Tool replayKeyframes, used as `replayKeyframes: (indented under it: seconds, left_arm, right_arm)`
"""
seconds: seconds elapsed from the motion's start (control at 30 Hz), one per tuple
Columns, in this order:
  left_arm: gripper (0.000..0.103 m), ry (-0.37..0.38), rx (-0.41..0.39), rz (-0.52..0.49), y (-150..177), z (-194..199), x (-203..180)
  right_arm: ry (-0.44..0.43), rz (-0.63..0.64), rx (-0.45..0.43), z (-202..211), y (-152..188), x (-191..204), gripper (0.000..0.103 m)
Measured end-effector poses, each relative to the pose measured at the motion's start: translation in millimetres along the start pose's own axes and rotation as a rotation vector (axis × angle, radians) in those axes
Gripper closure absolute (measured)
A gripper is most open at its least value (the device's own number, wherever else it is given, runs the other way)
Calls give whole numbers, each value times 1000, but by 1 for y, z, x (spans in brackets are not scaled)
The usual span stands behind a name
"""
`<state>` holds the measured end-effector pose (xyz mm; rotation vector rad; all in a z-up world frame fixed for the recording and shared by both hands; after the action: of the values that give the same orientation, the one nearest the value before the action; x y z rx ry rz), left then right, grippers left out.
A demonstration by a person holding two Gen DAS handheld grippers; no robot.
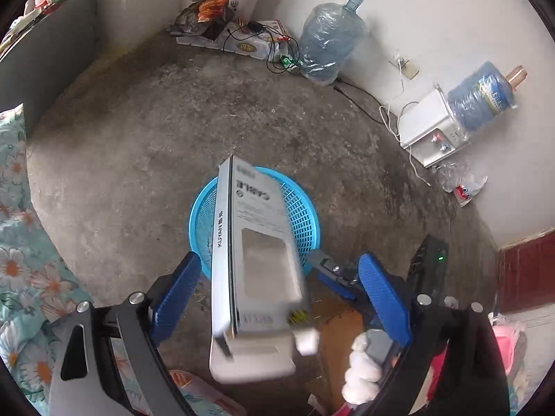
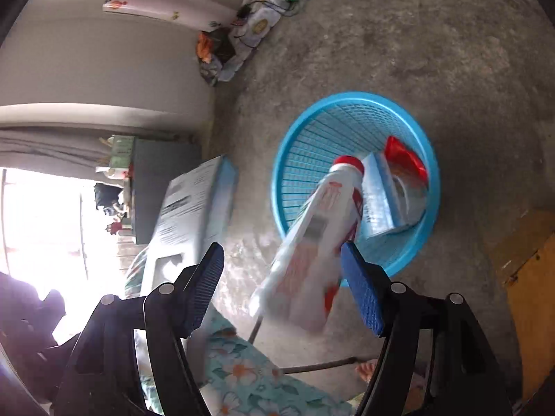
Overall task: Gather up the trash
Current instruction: 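Carry box and bottle over the blue wastebasket and open both tools, then move both open tools back to the quilt toward the chip bags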
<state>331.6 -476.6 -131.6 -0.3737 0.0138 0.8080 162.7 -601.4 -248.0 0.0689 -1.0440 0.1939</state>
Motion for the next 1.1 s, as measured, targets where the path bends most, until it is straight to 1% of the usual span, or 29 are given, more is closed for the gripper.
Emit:
replayKeyframes:
  seconds: [0.03,0.1,0.17,0.23,0.33,0.43,0.5,0.53,0.6,0.7,0.77,0.83,0.9,0.93,1.03,1.1]
  left_arm:
    - [13,13,-13,-1,0,1,-2]
    - [13,14,-38,-11,4,7,-4]
    - [13,14,-61,-25,9,17,-3]
    - [13,21,-92,-40,14,32,-2]
    - [13,47,-145,-66,27,65,4]
    - [13,84,-206,-67,46,113,22]
    - [13,112,-243,-44,64,151,44]
    - [13,112,-261,-31,74,171,57]
    - [13,63,-327,20,100,216,89]
    - [13,-40,-440,118,148,281,145]
    - [13,-120,-506,194,190,320,185]
    - [13,-203,-551,274,234,347,219]
    - [13,-262,-565,354,277,363,249]
    - [13,-279,-564,397,299,366,262]
    - [13,-284,-547,531,358,361,294]
    - [13,-276,-540,607,389,353,312]
  right_arm:
    - [-9,-6,-4,1,3,-3,36]
    - [-32,-2,-5,6,13,-9,36]
    - [-36,9,-9,12,22,-15,36]
    - [-40,30,-20,17,25,-18,36]
    - [-34,86,-37,31,30,-12,36]
    - [-34,189,-41,42,36,12,36]
    - [-64,267,-41,50,43,37,36]
    - [-87,308,-31,53,49,53,36]
    - [-135,401,-6,54,61,81,36]
    - [-216,537,76,50,92,123,35]
    - [-257,609,158,42,118,146,34]
    - [-304,645,255,32,144,163,34]
    - [-337,669,345,22,169,176,34]
    - [-345,670,388,16,182,181,34]
    - [-359,685,508,3,225,196,34]
    - [-356,681,579,-5,253,201,34]
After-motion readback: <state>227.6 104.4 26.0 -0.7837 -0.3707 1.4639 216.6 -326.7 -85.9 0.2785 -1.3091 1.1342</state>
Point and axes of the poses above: each gripper's, at about its wrist camera, not at the fingertips, and z roughly against the way its jaws point, x to its left, y to its underside, the point moved 2 cm from there along -z, roughly the way its jaws point, and after that the axes turned 13 degrees about -y, right-handed, at the moved point
